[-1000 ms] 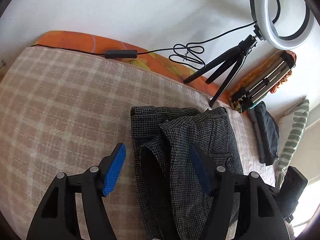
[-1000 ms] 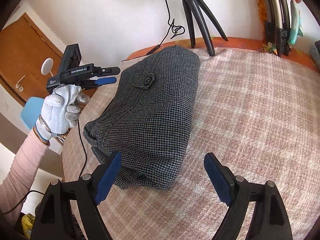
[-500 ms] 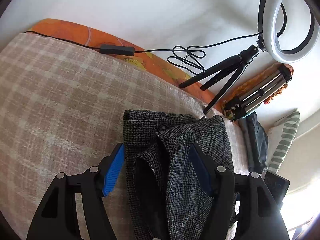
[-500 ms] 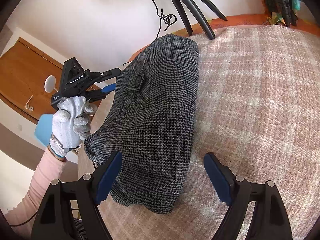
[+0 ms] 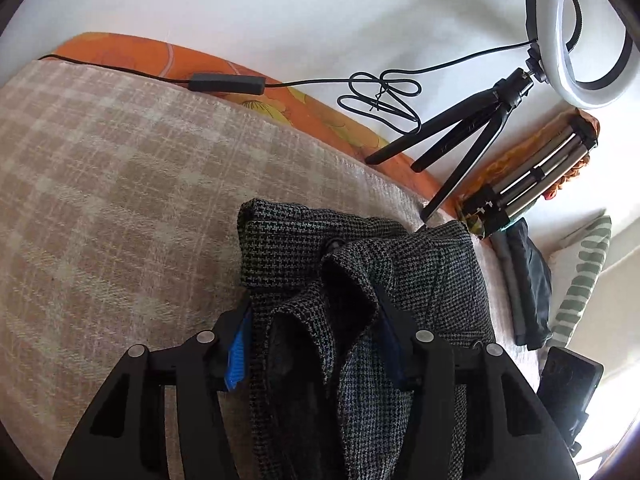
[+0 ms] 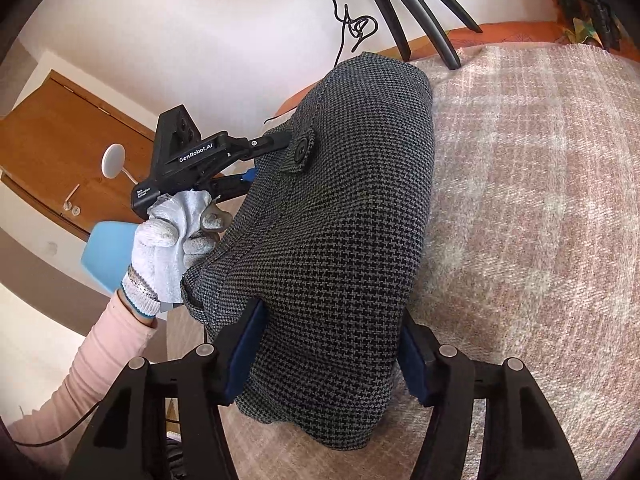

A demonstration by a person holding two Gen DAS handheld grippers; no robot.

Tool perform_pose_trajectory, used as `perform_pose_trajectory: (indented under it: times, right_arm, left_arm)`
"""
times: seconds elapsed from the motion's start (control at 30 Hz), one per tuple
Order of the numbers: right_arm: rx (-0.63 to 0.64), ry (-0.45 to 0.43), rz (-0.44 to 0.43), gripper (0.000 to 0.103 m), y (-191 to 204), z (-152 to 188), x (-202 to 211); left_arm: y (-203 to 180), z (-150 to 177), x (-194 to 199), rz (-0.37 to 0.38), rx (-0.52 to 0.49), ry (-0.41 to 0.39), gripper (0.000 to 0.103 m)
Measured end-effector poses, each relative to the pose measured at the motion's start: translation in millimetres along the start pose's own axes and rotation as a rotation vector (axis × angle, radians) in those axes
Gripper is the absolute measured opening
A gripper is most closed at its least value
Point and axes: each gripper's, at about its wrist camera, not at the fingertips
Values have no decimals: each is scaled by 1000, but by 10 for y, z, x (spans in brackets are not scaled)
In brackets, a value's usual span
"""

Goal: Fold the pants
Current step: 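Grasp the folded shorts' edge with the left tool and press it down, then grasp the folded shorts bundle with the right tool while the left tool holds it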

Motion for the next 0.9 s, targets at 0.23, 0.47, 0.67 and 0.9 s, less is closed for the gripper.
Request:
perform_pose_trajectory:
  times: [0.23, 0.47, 0.67, 0.9]
  right_arm:
    - [102, 19, 124, 29, 328, -78, -34]
    - [208, 12, 257, 21, 706, -173, 31]
    - [246, 10, 313, 20, 862, -92, 115]
    - [294, -7, 346, 18, 1002, -39, 313]
  left_arm:
    - [-253, 81, 108, -66, -114, -76, 24]
    - [-474, 204, 279, -109, -200, -148, 22]
    - [-668, 327, 398, -133, -269, -189, 22]
    - [-785, 427, 636, -115, -295, -223, 21]
Point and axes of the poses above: each gripper's, at about its wrist camera, not at the fingertips, and x roughly against the way its jaws point, y to its left, z to its underside, and after that the axes turned 14 degrees about x, right-handed
